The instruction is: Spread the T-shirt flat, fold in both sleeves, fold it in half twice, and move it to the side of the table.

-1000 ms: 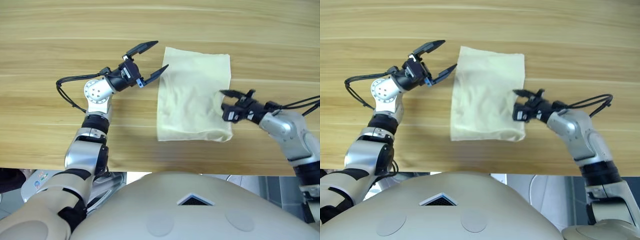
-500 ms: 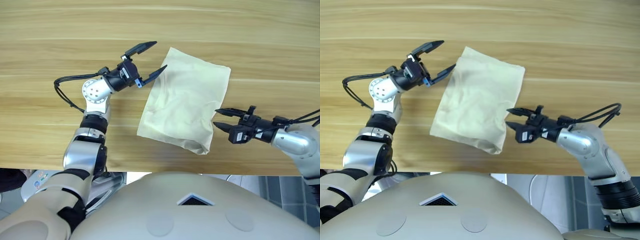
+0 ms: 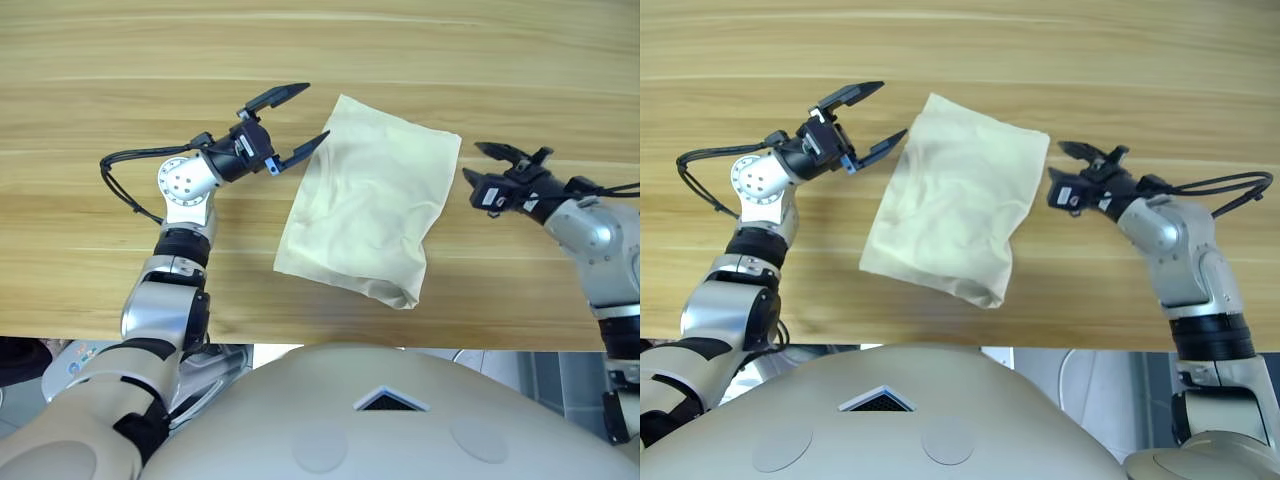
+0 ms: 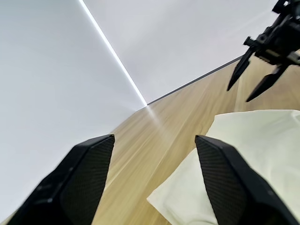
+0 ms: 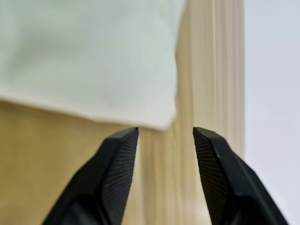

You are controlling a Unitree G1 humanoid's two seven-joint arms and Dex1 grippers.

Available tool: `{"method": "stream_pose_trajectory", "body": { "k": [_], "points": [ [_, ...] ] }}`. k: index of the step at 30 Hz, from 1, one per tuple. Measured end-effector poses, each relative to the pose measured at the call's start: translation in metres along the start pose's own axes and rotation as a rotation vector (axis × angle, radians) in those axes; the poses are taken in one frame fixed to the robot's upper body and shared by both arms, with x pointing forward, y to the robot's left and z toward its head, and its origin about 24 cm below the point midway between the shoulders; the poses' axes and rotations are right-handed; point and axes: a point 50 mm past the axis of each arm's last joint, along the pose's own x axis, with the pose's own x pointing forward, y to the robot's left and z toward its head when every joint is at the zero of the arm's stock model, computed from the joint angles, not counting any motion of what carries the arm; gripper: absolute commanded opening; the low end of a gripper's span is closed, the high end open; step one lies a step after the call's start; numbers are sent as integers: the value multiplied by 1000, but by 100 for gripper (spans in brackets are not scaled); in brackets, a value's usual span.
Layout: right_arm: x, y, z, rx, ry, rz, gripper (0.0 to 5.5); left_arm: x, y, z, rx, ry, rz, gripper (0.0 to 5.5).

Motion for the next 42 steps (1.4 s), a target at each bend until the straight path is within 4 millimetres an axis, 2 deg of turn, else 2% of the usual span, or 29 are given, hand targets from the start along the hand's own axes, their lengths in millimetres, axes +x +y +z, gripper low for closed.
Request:
{"method": "stream_pose_trajectory", "body": {
  "k": [3, 8, 23, 32, 35, 38, 42],
  "points": [
    [10, 3, -4, 19, 26, -5, 215, 1, -1, 0, -2, -3, 1, 319],
    [29, 18, 3, 15, 19, 33, 215, 1, -1, 0, -4, -2, 6, 319],
    [77, 13, 50, -17, -133, 24, 215, 1, -3, -2, -15, 2, 9, 319],
    [87, 10, 55, -1, -163, 25, 215, 2, -4, -2, -19, 2, 1, 319],
    [78, 5, 40, 0, -115, 7, 215, 1, -4, -2, -7, 11, -14, 319],
    [61, -12, 8, -2, 4, -54, 215, -10, 4, -2, 49, 62, -49, 366],
    [31, -20, -30, 30, 115, -86, 215, -30, 28, 3, 152, 158, -101, 409]
  ]
}}
